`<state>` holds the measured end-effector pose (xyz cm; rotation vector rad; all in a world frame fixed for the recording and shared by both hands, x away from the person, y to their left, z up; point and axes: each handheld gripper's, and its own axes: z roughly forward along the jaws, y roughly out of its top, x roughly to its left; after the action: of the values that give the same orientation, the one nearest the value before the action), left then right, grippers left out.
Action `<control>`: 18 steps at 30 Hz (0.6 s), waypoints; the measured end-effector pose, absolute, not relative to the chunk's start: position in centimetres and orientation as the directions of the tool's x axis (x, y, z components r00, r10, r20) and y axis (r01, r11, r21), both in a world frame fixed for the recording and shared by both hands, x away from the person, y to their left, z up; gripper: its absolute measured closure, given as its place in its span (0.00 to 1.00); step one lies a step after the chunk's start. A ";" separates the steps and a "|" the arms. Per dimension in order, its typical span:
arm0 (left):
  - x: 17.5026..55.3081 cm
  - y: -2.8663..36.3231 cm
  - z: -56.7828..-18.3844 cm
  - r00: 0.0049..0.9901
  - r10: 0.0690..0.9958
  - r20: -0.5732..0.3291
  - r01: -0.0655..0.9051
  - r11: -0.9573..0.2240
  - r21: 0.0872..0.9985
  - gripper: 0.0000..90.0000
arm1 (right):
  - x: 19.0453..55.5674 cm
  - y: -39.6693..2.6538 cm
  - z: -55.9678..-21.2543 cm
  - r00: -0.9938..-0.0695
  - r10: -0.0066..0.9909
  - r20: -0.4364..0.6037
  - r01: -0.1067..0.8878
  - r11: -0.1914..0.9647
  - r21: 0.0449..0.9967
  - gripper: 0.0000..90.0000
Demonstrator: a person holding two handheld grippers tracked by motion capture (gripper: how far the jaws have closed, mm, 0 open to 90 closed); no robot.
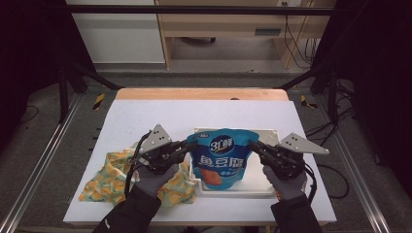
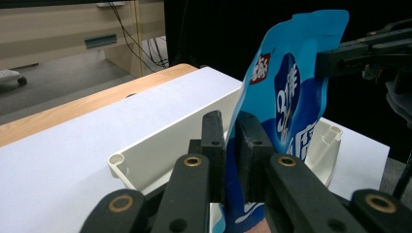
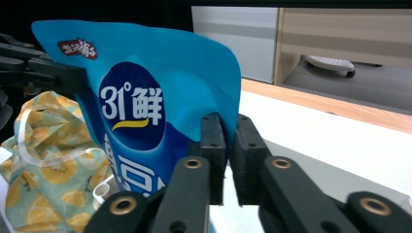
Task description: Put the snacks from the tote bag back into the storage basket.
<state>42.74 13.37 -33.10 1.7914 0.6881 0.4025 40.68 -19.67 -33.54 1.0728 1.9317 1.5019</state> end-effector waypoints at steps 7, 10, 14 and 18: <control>42.4 14.5 -33.0 0.765 0.641 -0.054 0.254 -0.224 0.941 0.79 | 40.3 -20.2 -33.6 -0.559 0.826 0.078 0.272 0.094 0.958 0.73; 42.2 15.0 -33.0 0.764 0.642 -0.058 0.258 -0.223 0.940 0.76 | 40.2 -20.5 -33.7 -0.550 0.832 0.071 0.268 0.095 0.959 0.70; 41.5 16.5 -32.9 0.748 0.663 -0.029 0.250 -0.241 0.938 0.69 | 39.8 -21.1 -34.2 -0.550 0.833 0.061 0.267 0.107 0.958 0.61; 41.2 18.1 -33.1 0.729 0.685 -0.025 0.259 -0.241 0.935 0.63 | 39.4 -21.7 -34.4 -0.543 0.838 0.053 0.259 0.107 0.960 0.55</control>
<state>41.20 18.10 -33.14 1.8170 0.7383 0.4762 39.37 -21.68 -34.44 1.0653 1.8713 1.4527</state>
